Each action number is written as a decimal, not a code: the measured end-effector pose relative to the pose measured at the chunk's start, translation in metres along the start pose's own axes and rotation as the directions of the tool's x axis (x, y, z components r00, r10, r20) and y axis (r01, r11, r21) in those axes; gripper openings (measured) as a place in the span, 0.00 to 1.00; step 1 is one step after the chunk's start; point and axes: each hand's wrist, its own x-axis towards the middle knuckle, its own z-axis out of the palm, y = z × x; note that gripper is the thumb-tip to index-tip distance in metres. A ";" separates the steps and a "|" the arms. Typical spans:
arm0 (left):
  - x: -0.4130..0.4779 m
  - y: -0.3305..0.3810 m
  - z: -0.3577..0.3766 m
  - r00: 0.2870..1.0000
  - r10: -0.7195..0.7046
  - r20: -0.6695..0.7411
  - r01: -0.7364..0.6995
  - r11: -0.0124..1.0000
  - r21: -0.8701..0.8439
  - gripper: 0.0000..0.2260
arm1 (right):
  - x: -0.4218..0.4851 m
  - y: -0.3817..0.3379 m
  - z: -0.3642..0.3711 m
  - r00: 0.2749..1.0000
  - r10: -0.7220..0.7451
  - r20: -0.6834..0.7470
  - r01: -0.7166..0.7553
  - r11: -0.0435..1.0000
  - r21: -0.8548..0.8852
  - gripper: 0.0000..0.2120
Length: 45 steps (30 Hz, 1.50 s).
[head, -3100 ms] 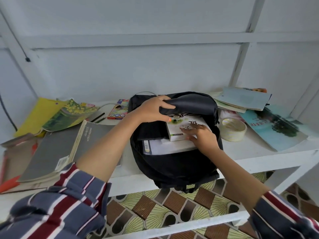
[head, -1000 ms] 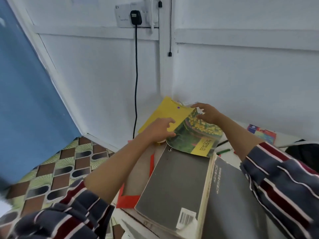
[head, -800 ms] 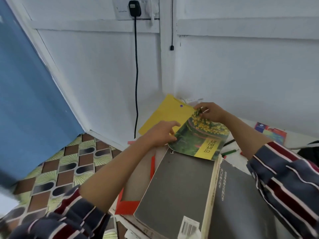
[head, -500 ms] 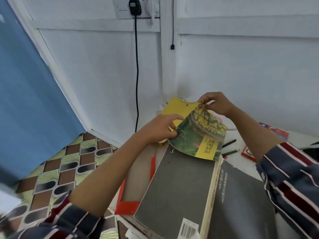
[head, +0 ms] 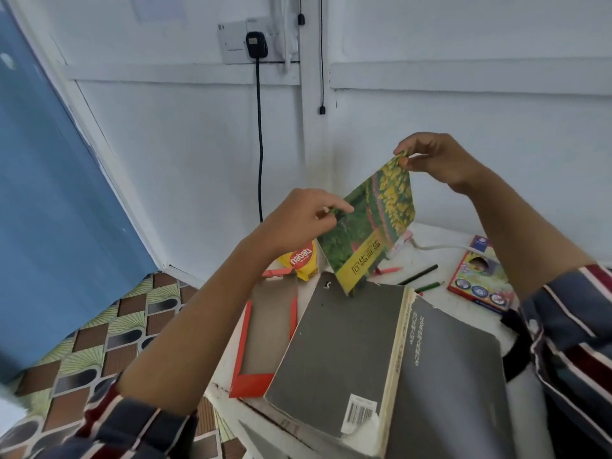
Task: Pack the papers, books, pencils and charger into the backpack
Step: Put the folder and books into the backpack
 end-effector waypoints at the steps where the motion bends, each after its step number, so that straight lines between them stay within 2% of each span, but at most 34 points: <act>1: -0.001 0.002 -0.003 0.999 0.017 -0.032 -0.017 1.000 -0.007 0.14 | -0.005 -0.007 -0.004 0.999 -0.020 -0.031 0.021 0.999 0.030 0.17; 3: -0.004 0.008 -0.006 0.991 0.037 -0.131 -0.049 0.995 -0.084 0.14 | -0.018 -0.021 -0.009 0.993 -0.071 -0.094 0.081 0.990 0.113 0.20; 6: -0.012 0.023 -0.004 0.960 0.011 -0.280 -0.106 0.939 -0.327 0.14 | -0.041 -0.044 -0.016 0.970 -0.096 -0.222 0.154 0.953 0.260 0.16; 9: -0.025 0.040 0.006 0.962 0.022 -0.273 -0.154 0.867 -0.474 0.15 | -0.068 -0.059 -0.023 0.927 -0.092 -0.364 0.206 0.935 0.288 0.12; 14: -0.040 0.077 0.035 0.966 -0.022 -0.256 -0.130 0.818 -0.561 0.14 | -0.122 -0.078 -0.042 0.867 0.034 -0.497 0.155 0.930 0.333 0.21; 16: -0.044 0.096 0.048 0.957 -0.076 -0.280 -0.116 0.785 -0.609 0.15 | -0.151 -0.091 -0.053 0.878 0.079 -0.473 0.087 0.944 0.320 0.24; 18: -0.050 0.116 0.057 0.948 -0.141 -0.285 -0.096 0.728 -0.679 0.16 | -0.185 -0.105 -0.064 0.918 0.124 -0.376 -0.004 0.953 0.303 0.24; 21: -0.064 0.150 0.076 0.957 -0.130 -0.259 -0.088 0.721 -0.688 0.18 | -0.254 -0.118 -0.084 0.956 0.194 -0.222 -0.112 0.935 0.337 0.22; 24: -0.083 0.191 0.104 0.978 -0.079 -0.193 -0.081 0.708 -0.702 0.18 | -0.330 -0.124 -0.098 0.949 0.270 -0.163 -0.194 0.907 0.373 0.25; 27: -0.105 0.229 0.139 0.997 0.007 -0.073 -0.054 0.737 -0.674 0.17 | -0.403 -0.128 -0.107 0.905 0.360 -0.227 -0.228 0.860 0.457 0.26; 29: -0.117 0.249 0.162 0.997 0.072 -0.029 -0.074 0.753 -0.654 0.24 | -0.447 -0.128 -0.112 0.847 0.439 -0.299 -0.243 0.821 0.517 0.24; 31: -0.126 0.267 0.188 0.996 0.078 -0.053 -0.093 0.735 -0.671 0.29 | -0.487 -0.130 -0.115 0.779 0.512 -0.361 -0.247 0.781 0.574 0.22; 33: -0.131 0.282 0.210 0.998 -0.032 -0.048 -0.014 0.675 -0.738 0.20 | -0.520 -0.130 -0.115 0.709 0.565 -0.422 -0.246 0.759 0.603 0.24; 35: -0.133 0.286 0.231 0.995 -0.103 0.005 0.072 0.663 -0.745 0.08 | -0.546 -0.134 -0.112 0.656 0.593 -0.467 -0.274 0.763 0.585 0.25; 36: -0.133 0.282 0.242 0.997 -0.068 0.032 0.072 0.729 -0.681 0.06 | -0.557 -0.136 -0.110 0.629 0.603 -0.490 -0.309 0.773 0.554 0.25; 37: -0.134 0.274 0.250 0.997 0.011 0.081 0.034 0.838 -0.544 0.07 | -0.568 -0.134 -0.110 0.608 0.607 -0.512 -0.347 0.783 0.516 0.24; 38: -0.133 0.265 0.258 0.983 0.116 0.140 -0.056 0.926 -0.373 0.07 | -0.577 -0.134 -0.110 0.577 0.619 -0.533 -0.377 0.780 0.499 0.24; 39: -0.132 0.256 0.265 0.955 0.213 0.208 -0.165 0.960 -0.224 0.06 | -0.585 -0.132 -0.111 0.555 0.634 -0.538 -0.398 0.770 0.498 0.24; 40: -0.131 0.248 0.271 0.917 0.287 0.278 -0.270 0.958 -0.099 0.06 | -0.592 -0.132 -0.111 0.535 0.659 -0.528 -0.412 0.750 0.518 0.24; 43: -0.129 0.248 0.275 0.847 0.341 0.409 -0.441 0.879 0.180 0.10 | -0.607 -0.122 -0.114 0.495 0.716 -0.492 -0.473 0.697 0.539 0.24; 45: -0.124 0.254 0.277 0.838 0.321 0.441 -0.481 0.817 0.320 0.13 | -0.612 -0.116 -0.115 0.493 0.726 -0.480 -0.522 0.688 0.504 0.23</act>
